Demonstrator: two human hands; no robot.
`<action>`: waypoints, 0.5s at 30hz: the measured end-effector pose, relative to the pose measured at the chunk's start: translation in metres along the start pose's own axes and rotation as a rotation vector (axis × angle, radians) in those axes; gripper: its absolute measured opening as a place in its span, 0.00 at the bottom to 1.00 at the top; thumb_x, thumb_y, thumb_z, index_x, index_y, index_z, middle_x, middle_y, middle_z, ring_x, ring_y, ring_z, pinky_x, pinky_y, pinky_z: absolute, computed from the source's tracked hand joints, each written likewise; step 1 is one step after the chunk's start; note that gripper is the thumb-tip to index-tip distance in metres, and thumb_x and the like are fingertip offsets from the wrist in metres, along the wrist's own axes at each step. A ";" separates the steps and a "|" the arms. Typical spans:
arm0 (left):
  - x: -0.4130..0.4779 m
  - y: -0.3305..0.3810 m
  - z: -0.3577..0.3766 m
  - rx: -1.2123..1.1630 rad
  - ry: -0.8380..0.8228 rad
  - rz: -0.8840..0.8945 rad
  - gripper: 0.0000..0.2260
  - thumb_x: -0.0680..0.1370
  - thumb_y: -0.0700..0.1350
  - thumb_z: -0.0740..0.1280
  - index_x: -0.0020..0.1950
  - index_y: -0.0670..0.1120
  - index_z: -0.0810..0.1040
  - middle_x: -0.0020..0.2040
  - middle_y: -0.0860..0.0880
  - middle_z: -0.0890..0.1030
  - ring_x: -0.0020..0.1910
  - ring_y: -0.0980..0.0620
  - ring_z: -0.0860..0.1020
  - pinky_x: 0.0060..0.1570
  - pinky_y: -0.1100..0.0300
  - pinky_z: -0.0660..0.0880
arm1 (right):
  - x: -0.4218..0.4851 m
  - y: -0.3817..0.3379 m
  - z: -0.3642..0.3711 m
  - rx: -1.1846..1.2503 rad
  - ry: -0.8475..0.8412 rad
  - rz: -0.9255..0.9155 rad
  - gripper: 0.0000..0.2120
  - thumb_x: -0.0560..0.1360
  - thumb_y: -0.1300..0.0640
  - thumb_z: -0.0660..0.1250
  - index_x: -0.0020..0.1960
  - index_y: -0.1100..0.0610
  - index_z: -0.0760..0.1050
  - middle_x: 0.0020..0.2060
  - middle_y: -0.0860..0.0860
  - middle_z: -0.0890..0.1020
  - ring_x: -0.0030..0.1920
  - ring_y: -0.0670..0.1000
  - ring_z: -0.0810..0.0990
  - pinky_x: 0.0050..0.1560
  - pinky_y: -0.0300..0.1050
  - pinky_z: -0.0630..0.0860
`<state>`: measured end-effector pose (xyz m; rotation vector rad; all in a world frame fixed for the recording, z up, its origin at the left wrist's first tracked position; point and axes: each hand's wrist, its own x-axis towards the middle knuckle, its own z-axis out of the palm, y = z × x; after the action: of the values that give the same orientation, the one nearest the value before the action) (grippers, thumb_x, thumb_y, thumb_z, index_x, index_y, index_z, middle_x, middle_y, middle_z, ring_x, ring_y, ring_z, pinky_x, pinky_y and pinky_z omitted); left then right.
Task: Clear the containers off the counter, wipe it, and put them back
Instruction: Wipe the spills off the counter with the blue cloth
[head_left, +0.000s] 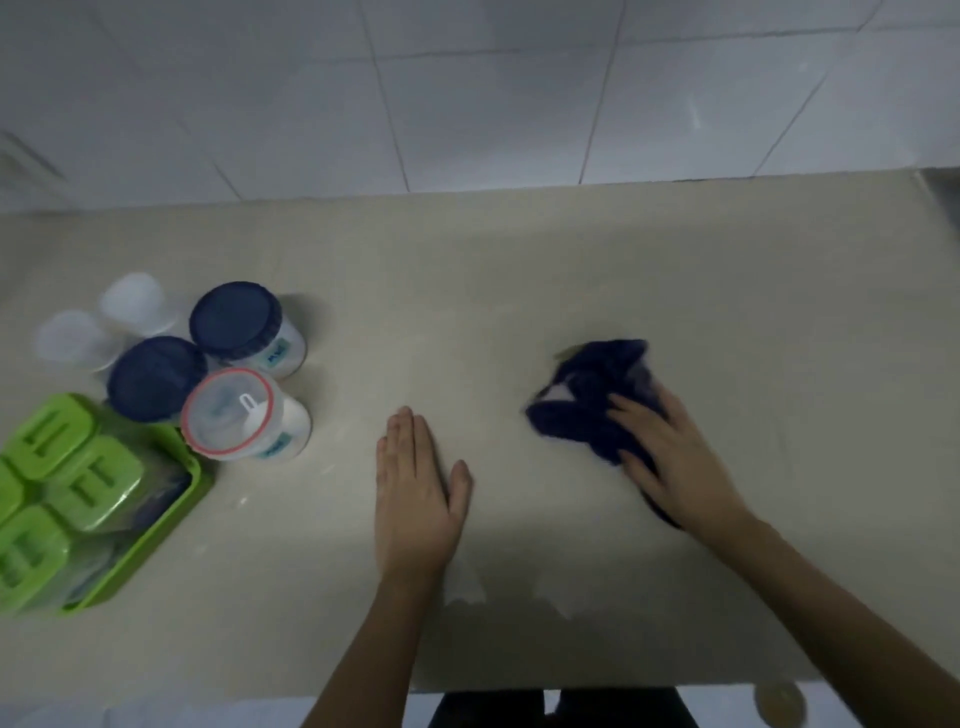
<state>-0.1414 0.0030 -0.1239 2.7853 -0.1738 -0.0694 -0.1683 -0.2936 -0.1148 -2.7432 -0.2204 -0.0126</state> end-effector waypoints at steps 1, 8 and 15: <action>0.001 0.000 0.001 0.011 0.000 -0.001 0.30 0.78 0.53 0.56 0.75 0.36 0.59 0.77 0.39 0.59 0.77 0.44 0.55 0.76 0.49 0.52 | -0.012 0.019 -0.013 -0.009 -0.024 0.032 0.23 0.78 0.47 0.57 0.69 0.58 0.69 0.70 0.52 0.70 0.75 0.57 0.58 0.72 0.57 0.61; -0.002 -0.002 0.002 0.023 0.001 -0.001 0.31 0.79 0.53 0.57 0.76 0.37 0.57 0.77 0.40 0.57 0.77 0.45 0.53 0.77 0.52 0.47 | 0.002 -0.008 -0.001 -0.099 -0.031 -0.021 0.22 0.78 0.50 0.55 0.68 0.59 0.69 0.68 0.55 0.72 0.72 0.66 0.60 0.67 0.66 0.65; -0.001 0.000 0.001 0.003 -0.025 -0.040 0.32 0.79 0.56 0.55 0.78 0.43 0.50 0.79 0.47 0.52 0.78 0.54 0.46 0.77 0.55 0.44 | 0.125 -0.121 0.064 -0.170 -0.092 -0.290 0.22 0.76 0.50 0.55 0.69 0.52 0.68 0.70 0.49 0.71 0.72 0.62 0.63 0.73 0.62 0.58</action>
<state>-0.1423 0.0030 -0.1248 2.7921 -0.1249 -0.1143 -0.0654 -0.1397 -0.1229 -2.8561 -0.6700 0.0168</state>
